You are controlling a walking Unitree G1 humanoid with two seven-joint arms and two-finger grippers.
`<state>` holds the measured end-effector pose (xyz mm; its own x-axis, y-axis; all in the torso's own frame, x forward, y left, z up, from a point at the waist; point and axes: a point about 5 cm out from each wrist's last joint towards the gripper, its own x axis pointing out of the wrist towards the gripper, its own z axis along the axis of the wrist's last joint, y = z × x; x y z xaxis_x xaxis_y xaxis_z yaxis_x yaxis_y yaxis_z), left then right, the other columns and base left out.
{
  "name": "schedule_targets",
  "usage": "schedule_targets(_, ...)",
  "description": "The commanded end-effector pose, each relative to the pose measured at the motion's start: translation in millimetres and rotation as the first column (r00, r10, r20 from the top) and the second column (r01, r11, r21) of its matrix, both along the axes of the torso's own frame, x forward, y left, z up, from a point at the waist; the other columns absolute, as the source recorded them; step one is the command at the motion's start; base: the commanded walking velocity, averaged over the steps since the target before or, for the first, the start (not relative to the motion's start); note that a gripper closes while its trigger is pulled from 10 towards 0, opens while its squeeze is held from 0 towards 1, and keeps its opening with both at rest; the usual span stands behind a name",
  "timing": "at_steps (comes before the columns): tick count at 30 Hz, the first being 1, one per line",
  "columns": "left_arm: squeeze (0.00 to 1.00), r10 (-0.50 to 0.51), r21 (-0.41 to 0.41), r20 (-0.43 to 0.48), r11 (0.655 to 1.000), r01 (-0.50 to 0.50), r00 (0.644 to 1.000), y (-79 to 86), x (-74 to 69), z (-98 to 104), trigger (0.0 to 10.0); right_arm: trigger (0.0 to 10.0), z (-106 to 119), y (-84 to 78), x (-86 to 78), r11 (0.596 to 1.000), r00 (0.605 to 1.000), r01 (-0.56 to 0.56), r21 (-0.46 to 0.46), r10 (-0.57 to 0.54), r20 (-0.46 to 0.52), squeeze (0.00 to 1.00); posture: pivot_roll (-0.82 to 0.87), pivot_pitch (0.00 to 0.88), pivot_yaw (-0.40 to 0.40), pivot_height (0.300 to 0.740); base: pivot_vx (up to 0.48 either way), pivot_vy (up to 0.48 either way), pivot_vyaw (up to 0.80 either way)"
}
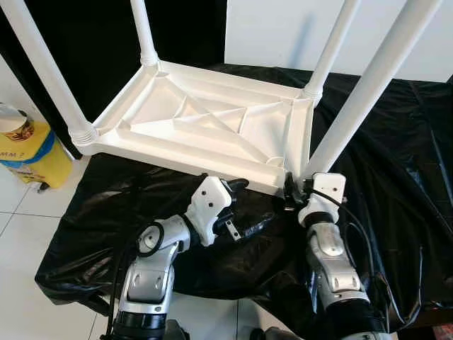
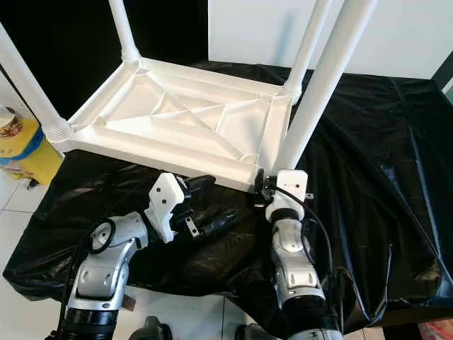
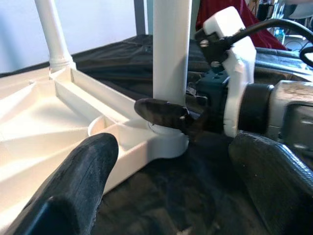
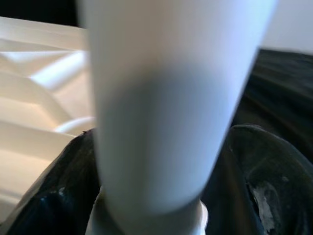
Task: Building children table
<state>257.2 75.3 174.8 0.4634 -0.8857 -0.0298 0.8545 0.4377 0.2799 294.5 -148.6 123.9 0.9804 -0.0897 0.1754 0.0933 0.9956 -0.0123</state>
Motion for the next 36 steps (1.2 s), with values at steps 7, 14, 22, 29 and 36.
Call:
schedule_targets(7,0.00,0.137,-0.048,0.001,0.989,-0.137,0.991,-2.3,15.2,-1,10.0,10.0,-7,-30.4,-34.2,0.998,0.999,-0.031,-0.045,0.032,0.020,0.00,0.02,0.105,-0.006,0.740,0.000,0.000,0.00)
schedule_targets(14,0.00,0.085,-0.026,0.021,0.996,-0.084,0.996,-3.6,25.3,4,10.0,10.0,-10,-28.8,-56.2,0.995,0.996,-0.084,-0.046,0.085,0.021,0.00,-0.04,0.101,0.047,0.740,0.000,0.000,0.00)
schedule_targets(22,0.00,0.095,0.012,0.107,0.995,-0.096,0.990,9.1,59.6,22,10.0,10.0,-7,-17.7,-85.7,0.981,0.983,-0.179,-0.072,0.181,0.014,0.00,-0.09,0.099,0.077,0.740,0.000,0.000,0.00)
schedule_targets(29,0.00,0.097,0.061,0.145,0.992,-0.107,0.985,18.4,77.7,31,10.0,10.0,-10,-4.4,-90.5,0.933,0.934,-0.356,-0.054,0.355,-0.033,0.00,-0.10,0.105,0.088,0.740,0.000,0.000,0.00)
schedule_targets(36,0.00,0.226,0.144,0.195,0.956,-0.256,0.954,46.2,93.5,27,10.0,10.0,-6,19.6,-71.2,0.851,0.853,-0.523,-0.054,0.521,-0.036,0.00,-0.07,0.072,0.017,0.740,0.000,0.000,0.00)
